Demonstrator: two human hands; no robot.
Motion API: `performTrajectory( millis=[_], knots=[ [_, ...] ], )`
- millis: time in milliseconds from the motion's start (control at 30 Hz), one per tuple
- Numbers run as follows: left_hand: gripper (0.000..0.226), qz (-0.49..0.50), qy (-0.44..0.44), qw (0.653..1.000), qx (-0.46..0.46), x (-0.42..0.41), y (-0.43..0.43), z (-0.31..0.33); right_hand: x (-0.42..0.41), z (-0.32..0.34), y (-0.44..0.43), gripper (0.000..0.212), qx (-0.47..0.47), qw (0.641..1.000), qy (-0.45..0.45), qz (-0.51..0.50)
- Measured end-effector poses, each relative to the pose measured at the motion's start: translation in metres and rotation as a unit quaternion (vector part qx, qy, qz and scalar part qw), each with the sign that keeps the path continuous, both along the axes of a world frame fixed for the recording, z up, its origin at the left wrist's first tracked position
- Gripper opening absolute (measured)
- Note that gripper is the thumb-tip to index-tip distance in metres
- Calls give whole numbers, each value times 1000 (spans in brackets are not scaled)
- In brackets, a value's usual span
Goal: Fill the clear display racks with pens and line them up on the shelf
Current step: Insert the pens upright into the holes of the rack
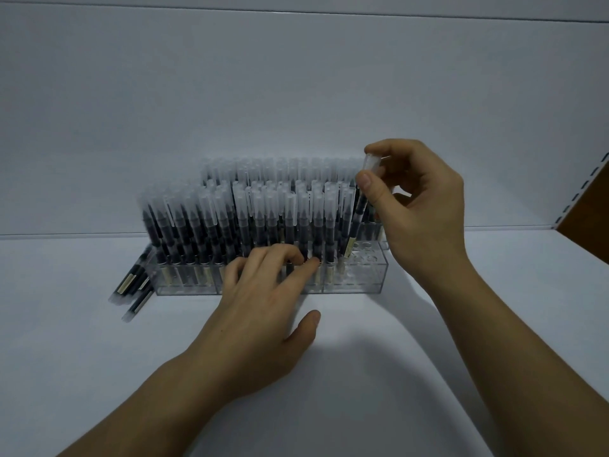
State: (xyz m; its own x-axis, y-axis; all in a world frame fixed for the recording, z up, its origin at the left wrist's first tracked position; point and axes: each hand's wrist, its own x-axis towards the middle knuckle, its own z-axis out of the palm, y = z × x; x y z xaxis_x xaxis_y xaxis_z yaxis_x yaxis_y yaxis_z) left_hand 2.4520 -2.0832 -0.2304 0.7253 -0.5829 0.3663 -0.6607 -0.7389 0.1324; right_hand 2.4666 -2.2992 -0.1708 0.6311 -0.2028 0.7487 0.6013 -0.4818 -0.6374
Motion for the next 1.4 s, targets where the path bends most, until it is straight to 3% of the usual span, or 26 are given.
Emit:
performTrajectory(
  millis=[333, 1000, 1233, 1400],
  knots=[
    [69, -12, 17, 1000, -5, 0, -8, -2, 3, -5, 1, 17, -88, 996, 20, -11],
    [69, -21, 11, 1000, -20, 3, -16, -4, 7, -9, -5, 11, -110, 992, 22, -54],
    [58, -33, -9, 999, -14, -1, -7, -4, 2, -8, 0, 9, -176, 979, -18, -99],
    [32, -18, -17, 1000, -3, -2, 23, 5, -7, -15, 23, 9, -237, 967, -49, -79]
  ],
)
